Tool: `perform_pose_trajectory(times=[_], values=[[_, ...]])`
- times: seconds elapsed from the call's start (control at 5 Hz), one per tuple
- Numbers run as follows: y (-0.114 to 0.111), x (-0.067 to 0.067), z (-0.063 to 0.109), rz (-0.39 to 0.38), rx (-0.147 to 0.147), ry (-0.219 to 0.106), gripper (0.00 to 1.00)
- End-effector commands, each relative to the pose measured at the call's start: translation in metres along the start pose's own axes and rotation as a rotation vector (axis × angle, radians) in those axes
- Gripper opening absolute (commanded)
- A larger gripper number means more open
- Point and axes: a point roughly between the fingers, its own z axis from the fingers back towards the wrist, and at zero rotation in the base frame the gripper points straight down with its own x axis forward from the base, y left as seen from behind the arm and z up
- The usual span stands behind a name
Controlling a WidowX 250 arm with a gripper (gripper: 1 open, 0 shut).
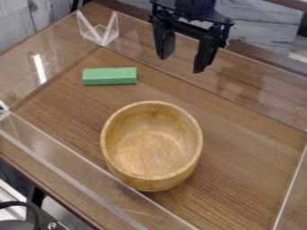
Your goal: Put the green block in the brown bowl
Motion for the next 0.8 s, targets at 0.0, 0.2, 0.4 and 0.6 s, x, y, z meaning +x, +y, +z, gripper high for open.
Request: perform_pose_trajectory(times=[0.0,0.2,0.4,0.6], values=[[0.002,0.003,0.000,-0.051,0.004,0.023,1.00],[0.022,0.002,0.013,-0.181,0.014,0.040,0.00],[0.054,-0.001,0.029,-0.324,0.029,0.049,1.00],[0.074,-0.007,0.027,-0.437,0.045,0.083,0.00]])
